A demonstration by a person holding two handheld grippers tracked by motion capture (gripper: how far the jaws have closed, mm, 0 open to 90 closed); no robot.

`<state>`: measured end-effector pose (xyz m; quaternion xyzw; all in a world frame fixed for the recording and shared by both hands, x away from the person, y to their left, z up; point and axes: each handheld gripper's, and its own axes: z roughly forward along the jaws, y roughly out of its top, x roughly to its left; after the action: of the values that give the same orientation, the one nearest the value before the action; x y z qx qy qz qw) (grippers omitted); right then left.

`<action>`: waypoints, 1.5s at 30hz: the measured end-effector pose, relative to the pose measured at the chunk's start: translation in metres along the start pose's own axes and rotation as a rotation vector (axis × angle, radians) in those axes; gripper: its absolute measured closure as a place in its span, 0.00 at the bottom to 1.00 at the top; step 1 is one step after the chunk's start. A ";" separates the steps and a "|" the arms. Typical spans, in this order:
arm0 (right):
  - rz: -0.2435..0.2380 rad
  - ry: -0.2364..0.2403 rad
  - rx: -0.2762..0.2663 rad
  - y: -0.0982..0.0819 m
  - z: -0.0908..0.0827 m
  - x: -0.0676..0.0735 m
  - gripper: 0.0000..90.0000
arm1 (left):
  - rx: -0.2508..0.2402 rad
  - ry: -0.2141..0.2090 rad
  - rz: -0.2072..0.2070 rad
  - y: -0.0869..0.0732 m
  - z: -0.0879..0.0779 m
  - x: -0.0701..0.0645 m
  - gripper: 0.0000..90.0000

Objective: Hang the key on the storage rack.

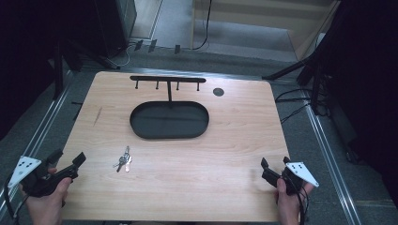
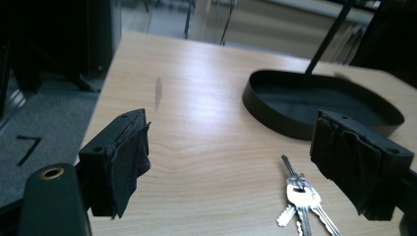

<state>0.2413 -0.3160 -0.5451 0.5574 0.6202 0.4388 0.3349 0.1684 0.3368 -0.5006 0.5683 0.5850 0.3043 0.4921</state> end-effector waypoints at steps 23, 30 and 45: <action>0.009 0.018 0.013 0.000 0.001 -0.002 0.14 | 0.677 -0.043 0.254 0.041 0.063 -0.066 0.46; -0.007 0.023 0.030 0.001 0.003 -0.001 0.14 | 0.804 -0.049 0.260 0.039 0.074 -0.070 0.55; 0.014 0.030 0.026 0.002 0.004 -0.002 0.14 | 1.048 -0.029 0.354 0.020 0.107 -0.085 0.68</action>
<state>0.2456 -0.3177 -0.5452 0.5594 0.6271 0.4410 0.3153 0.2634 0.2366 -0.4986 0.8309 0.5470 0.0428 0.0926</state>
